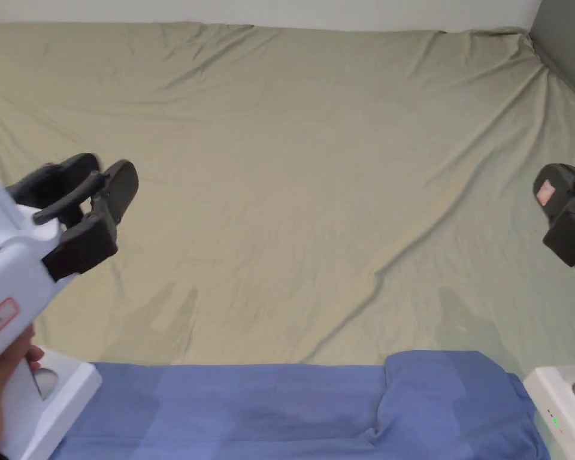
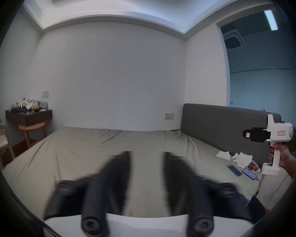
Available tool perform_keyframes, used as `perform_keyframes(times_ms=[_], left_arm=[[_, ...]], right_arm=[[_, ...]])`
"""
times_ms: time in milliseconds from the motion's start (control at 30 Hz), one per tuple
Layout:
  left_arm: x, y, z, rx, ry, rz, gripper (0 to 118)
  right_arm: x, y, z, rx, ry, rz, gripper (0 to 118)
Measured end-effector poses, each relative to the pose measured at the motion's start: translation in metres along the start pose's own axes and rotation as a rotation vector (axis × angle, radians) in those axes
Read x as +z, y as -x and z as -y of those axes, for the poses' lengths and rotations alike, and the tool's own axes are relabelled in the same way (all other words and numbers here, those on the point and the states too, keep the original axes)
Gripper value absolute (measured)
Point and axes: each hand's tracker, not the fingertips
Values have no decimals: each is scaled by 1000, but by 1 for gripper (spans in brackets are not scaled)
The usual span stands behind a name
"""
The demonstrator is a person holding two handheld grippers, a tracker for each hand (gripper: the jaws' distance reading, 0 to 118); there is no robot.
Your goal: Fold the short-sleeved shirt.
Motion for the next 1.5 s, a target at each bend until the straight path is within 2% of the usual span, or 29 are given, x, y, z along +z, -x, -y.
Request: perform_keyframes(times_ms=[33, 67, 133, 200, 267, 500, 533, 600, 667, 700, 767, 833, 900, 967, 1033, 1133, 1233, 1300, 1500], left_arm=[[-2, -7, 0, -52, 7, -23, 16], [-5, -12, 2, -87, 13, -49, 2], [-5, -15, 5, -99, 18, -30, 0], [-7, -18, 8, -102, 24, -26, 0], [-8, -18, 12, -103, 38, -24, 0], [-8, -16, 13, -84, 42, -43, 0], [-8, -15, 13, -82, 40, -56, 0], [-8, -10, 10, -55, 52, -44, 0], [-8, 4, 9, 38, 56, -33, 0], [-11, 15, 9, 103, 123, -17, 8], [-20, 45, 18, 265, 297, -24, 70], [-24, 86, 45, 448, 410, 26, 118], [-25, 132, 82, 622, 504, 74, 118], [-17, 173, 125, 773, 641, -19, 116], [-4, 197, 164, 824, 730, -84, 116], [12, 206, 207, 779, 884, -176, 113], [20, 204, 228, 848, 894, -103, 106], [19, 201, 233, 887, 900, -75, 105], [7, 185, 235, 754, 965, -114, 105]], right_arm=[[0, 1, 1, 2, 3, 8, 2], [-1, 0, 2, 10, 15, -17, 2], [2, 0, 6, 45, -7, 23, 0], [5, -3, 9, 64, -4, 11, 0], [9, -5, 13, 80, -10, 40, 0], [12, -11, 17, 82, 3, 47, 0], [0, 17, -5, 81, 4, 47, 0], [-1, 21, -5, 90, 9, 50, 0], [-1, 21, -5, 88, 12, 36, 0], [-1, 22, -5, 86, 17, 25, 0], [-2, 24, -2, 92, 34, 3, 0], [-8, 24, 2, 107, 86, -57, 0], [-8, 31, 10, 121, 115, -80, 0], [-10, 35, 18, 117, 152, -126, 0], [-9, 39, 26, 105, 153, -125, 0], [-10, 43, 34, 83, 190, -143, 0], [-11, 46, 37, 70, 212, -154, 0], [-11, 46, 38, 78, 224, -152, 0], [-9, 45, 36, 79, 232, -153, 0]])
